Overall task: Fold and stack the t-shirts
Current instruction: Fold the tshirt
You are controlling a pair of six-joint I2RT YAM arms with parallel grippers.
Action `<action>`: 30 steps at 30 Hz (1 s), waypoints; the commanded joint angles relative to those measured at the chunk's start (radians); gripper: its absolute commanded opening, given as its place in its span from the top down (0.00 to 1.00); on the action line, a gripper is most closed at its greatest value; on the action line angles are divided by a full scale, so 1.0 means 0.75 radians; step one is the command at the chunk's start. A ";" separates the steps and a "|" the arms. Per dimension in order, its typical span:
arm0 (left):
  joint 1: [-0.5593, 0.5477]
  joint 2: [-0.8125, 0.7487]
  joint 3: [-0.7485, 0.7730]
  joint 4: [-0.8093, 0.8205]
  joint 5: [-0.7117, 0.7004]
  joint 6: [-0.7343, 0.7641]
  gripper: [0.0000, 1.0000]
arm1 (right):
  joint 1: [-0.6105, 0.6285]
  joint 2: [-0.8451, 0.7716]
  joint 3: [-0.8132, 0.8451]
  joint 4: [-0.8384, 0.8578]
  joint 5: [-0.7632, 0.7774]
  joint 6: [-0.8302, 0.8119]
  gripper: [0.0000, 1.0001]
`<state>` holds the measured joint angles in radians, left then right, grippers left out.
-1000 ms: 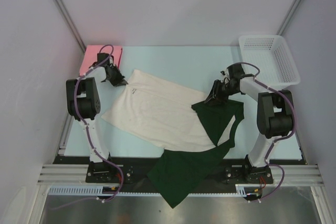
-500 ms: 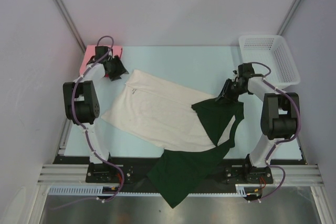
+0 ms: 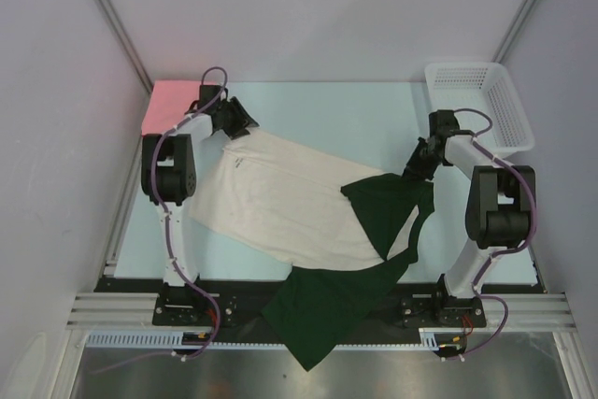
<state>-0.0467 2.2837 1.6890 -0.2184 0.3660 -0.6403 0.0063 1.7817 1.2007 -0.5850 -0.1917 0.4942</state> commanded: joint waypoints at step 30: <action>-0.309 -0.795 -0.341 -0.310 -0.135 0.261 0.43 | 0.196 -0.412 -0.228 -0.037 -0.174 -0.260 0.49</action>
<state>-0.1947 1.7309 1.5307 -0.4282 0.2016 -0.4519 0.1616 1.4567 1.0985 -0.6708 -0.2054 0.2871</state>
